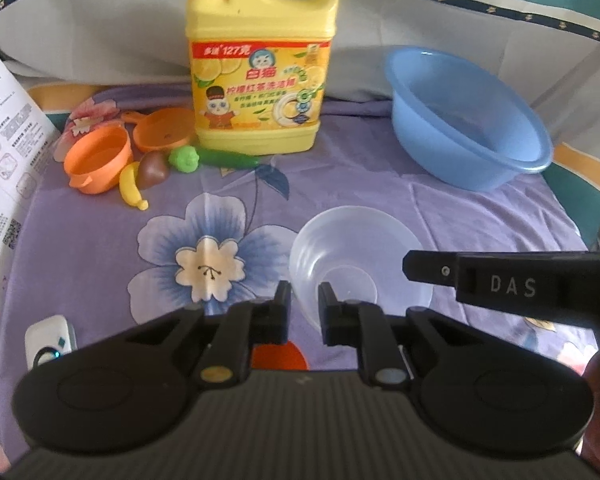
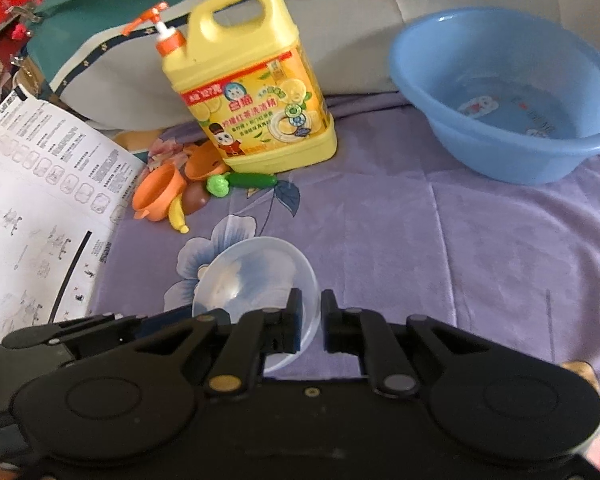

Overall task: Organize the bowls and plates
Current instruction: 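Carry the clear bowl and lower it into the blue bowl, then open both grippers and withdraw from the nested bowls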

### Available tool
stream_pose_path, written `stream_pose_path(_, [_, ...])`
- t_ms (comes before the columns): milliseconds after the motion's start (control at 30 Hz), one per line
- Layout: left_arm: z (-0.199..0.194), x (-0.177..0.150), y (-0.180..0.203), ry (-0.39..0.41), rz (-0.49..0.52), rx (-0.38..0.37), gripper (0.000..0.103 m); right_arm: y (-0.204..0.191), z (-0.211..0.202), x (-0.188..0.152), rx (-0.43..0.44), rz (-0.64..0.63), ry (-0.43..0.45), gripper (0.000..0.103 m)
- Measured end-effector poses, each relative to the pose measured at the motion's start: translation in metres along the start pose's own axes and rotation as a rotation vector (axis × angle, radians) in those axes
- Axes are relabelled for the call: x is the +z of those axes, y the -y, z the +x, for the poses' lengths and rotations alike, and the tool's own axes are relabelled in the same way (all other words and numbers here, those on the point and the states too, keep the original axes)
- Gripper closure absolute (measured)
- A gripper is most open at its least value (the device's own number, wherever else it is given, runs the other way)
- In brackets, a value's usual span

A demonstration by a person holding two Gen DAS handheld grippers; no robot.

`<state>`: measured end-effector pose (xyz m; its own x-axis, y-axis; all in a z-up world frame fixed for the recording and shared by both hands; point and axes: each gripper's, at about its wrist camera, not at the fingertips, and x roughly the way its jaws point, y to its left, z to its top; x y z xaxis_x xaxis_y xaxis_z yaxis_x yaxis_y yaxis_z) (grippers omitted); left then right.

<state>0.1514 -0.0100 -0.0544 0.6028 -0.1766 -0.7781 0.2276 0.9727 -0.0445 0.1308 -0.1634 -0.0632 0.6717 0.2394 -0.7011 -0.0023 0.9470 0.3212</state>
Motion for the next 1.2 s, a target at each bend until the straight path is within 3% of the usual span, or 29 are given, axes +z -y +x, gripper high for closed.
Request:
stream_pose_path(233, [-0.037,-0.02,0.016,0.012,0.013,-0.014,0.089,-0.001,-0.047,-0.024,-0.001,-0.006,0.019,0.093])
stream_pose_path(633, [-0.092,-0.069,0.044,0.018,0.066,-0.045,0.089,0.01,-0.099,-0.083,-0.012,0.008,-0.023,0.093])
stream_pose_path(1200, [-0.095,-0.123,0.059,-0.075,0.078,-0.072,0.089,0.023,-0.114,-0.139,-0.037,0.014,-0.089,0.093])
